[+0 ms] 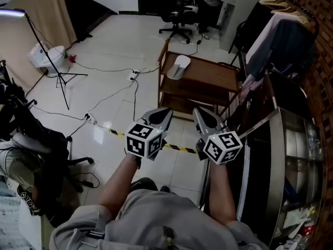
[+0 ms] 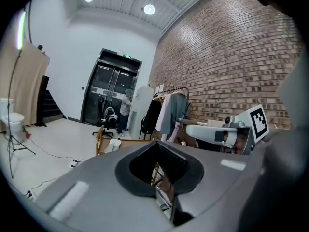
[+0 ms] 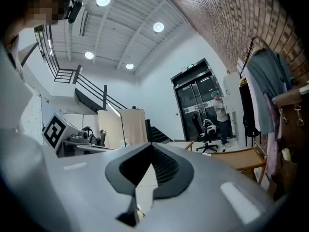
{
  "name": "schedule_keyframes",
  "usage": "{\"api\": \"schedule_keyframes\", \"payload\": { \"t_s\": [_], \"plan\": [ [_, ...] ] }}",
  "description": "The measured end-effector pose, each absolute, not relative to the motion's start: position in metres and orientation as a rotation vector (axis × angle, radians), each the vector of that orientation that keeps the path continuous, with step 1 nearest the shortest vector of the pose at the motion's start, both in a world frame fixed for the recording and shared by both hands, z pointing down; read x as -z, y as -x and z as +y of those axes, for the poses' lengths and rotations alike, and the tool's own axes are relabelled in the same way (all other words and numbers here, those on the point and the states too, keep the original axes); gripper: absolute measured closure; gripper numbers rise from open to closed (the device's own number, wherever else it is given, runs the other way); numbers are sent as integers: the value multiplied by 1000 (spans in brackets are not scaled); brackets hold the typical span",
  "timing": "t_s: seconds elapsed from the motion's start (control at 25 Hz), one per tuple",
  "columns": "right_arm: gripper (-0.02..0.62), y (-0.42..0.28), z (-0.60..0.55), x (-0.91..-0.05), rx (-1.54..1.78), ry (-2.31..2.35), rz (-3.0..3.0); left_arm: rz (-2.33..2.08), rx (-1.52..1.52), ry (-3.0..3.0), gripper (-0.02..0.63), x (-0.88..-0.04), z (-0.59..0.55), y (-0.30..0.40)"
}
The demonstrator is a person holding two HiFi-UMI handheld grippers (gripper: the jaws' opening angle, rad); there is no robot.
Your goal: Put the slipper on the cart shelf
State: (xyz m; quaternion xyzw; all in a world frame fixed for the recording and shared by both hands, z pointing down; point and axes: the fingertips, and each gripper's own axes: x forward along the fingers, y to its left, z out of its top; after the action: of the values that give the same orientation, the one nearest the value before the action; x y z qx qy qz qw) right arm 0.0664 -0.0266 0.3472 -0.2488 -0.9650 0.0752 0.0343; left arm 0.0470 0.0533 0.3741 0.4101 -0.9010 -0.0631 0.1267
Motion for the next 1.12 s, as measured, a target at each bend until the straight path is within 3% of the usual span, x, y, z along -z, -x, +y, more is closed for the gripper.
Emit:
{"api": "schedule_keyframes", "payload": {
  "t_s": [1.12],
  "plan": [
    [595,228,-26,-427,-208,529,-2828,-2449,239,-1247,598,-453,45,247]
  ]
}}
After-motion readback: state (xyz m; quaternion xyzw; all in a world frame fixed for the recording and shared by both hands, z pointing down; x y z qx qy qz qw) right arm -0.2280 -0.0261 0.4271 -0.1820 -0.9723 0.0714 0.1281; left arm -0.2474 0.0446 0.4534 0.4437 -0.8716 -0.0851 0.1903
